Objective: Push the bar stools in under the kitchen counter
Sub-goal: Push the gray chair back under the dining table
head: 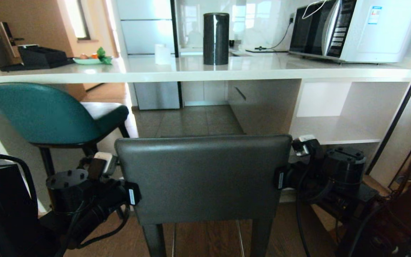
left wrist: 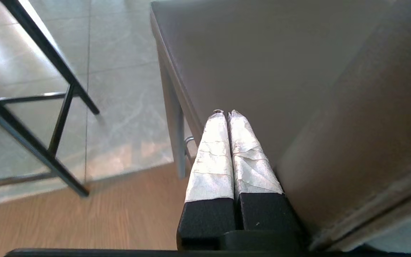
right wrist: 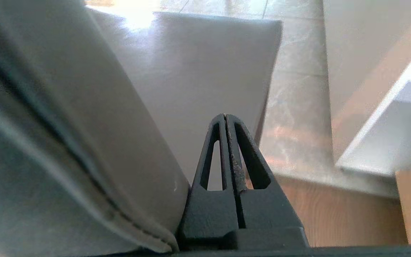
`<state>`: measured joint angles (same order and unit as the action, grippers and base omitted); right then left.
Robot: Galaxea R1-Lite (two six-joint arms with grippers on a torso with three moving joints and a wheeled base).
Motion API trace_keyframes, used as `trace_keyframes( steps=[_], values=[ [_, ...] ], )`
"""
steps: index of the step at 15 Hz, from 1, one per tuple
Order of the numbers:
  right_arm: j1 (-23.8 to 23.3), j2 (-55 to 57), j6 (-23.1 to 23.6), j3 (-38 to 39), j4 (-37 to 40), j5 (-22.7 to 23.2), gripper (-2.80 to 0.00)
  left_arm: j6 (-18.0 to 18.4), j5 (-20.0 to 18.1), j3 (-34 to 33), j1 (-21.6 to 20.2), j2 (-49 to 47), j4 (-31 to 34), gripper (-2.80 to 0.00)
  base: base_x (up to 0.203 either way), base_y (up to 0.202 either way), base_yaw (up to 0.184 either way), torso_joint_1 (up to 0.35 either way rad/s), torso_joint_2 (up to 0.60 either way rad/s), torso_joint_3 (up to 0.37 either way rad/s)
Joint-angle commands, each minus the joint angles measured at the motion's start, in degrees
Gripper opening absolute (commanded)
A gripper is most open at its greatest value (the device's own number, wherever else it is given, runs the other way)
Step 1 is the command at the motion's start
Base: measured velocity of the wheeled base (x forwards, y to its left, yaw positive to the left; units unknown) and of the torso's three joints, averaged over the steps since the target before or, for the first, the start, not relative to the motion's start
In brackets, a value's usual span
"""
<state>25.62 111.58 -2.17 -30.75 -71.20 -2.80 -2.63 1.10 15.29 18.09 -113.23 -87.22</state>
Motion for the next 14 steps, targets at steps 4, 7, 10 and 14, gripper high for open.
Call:
trace_keyframes(
  steps=[4,7,10,14],
  values=[
    [0.1,0.9,0.2,-1.5,-0.8,0.0,-2.8,0.0,-0.1,0.4,-0.2,-0.4,-0.4,-2.8,0.19,0.0,0.001,0.0,0.0,0.003],
    [0.1,0.9,0.2,-1.4,-0.8,-0.1,-2.8,0.4,0.0,2.2,-0.2,-1.3,-0.4,-2.8,0.183,0.0,0.003,0.001,-0.01,0.005],
    [0.2,0.5,0.2,-1.0,-0.8,-0.1,-2.8,0.5,0.0,2.0,0.4,-1.4,-0.4,-2.8,0.181,0.0,0.003,0.002,0.01,0.004],
    [0.8,-0.9,0.2,1.5,-1.5,0.1,-2.8,0.5,0.1,0.3,0.5,0.6,-0.4,-2.8,0.057,0.0,0.001,0.002,0.0,0.002]
  ],
)
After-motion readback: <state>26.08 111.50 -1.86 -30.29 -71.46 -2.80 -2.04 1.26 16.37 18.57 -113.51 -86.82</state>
